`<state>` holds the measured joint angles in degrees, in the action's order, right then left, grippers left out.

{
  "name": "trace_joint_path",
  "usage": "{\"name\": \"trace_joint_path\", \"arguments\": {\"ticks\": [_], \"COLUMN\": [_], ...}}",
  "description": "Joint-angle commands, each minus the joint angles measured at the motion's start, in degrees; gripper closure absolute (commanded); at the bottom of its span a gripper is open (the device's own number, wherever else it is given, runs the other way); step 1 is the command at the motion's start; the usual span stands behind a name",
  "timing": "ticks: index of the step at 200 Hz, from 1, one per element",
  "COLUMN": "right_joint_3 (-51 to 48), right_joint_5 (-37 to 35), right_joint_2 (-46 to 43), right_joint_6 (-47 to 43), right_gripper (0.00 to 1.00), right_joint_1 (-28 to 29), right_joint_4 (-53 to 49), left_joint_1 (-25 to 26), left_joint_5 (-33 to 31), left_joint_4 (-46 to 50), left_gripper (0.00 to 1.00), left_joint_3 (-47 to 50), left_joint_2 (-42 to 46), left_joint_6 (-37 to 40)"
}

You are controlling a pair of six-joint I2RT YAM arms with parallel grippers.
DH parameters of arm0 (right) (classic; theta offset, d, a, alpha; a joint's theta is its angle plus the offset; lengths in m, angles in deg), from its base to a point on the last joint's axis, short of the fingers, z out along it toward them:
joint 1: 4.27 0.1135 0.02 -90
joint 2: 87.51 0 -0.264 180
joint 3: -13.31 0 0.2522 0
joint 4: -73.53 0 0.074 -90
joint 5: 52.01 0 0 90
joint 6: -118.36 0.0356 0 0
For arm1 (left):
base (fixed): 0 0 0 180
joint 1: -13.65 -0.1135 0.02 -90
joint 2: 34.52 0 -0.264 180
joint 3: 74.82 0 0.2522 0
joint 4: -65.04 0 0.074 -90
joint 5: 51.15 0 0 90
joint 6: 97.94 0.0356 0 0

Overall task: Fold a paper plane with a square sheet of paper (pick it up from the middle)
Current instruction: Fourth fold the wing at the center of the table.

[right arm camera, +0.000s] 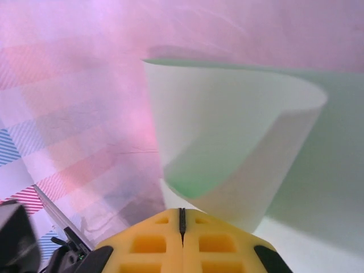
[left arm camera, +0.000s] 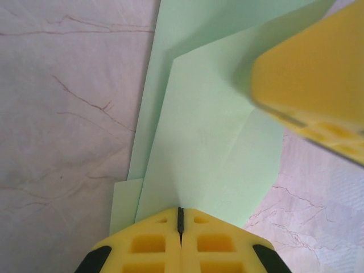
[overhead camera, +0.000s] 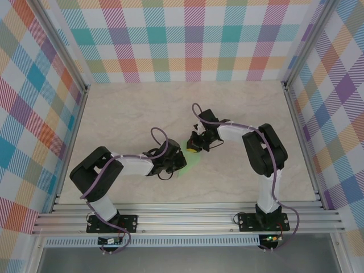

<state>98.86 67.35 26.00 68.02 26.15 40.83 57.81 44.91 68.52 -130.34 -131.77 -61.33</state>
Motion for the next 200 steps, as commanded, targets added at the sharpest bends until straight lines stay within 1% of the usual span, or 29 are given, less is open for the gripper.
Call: {"name": "trace_joint_path", "arguments": {"ticks": [1,30,50,80,107,126,141,171,200], "right_joint_3": [0.34,-4.67,-6.15,-6.92,-5.63,-5.17,-5.75,-6.99,-6.98], "right_joint_5": [0.98,1.96,2.24,1.31,1.50,-0.41,-3.62,-8.09,-8.88], "right_joint_2": [-4.58,-6.00,-5.81,-4.69,-2.69,-1.70,-1.45,-0.47,0.34], "right_joint_6": [-2.19,-0.84,-1.05,-1.16,-2.78,-3.75,-3.90,-3.70,-2.49], "right_gripper": [0.98,0.99,0.99,0.99,1.00,1.00,1.00,1.00,1.00], "right_joint_1": [-0.11,0.51,1.58,2.20,2.52,2.81,2.72,2.08,-0.40], "right_joint_4": [1.42,5.81,6.81,7.52,7.09,5.99,5.76,7.70,9.67], "left_joint_1": [0.22,0.29,0.39,0.34,0.40,0.40,0.33,0.35,0.38], "left_joint_5": [-1.24,-0.72,-0.77,-0.79,-0.70,-0.72,-0.51,-1.01,-1.40], "left_joint_4": [6.91,7.04,7.16,7.20,6.94,7.04,6.88,7.40,8.37], "left_gripper": [0.96,0.96,0.96,0.96,0.96,0.96,0.96,0.97,0.97], "left_joint_3": [2.30,1.11,1.02,1.33,1.59,1.33,1.51,2.11,2.68], "left_joint_2": [-1.40,-2.40,-2.50,-2.41,-2.50,-2.86,-3.02,-2.53,-1.99], "left_joint_6": [-0.22,0.17,0.21,0.15,0.17,0.22,0.26,0.50,1.00]}}
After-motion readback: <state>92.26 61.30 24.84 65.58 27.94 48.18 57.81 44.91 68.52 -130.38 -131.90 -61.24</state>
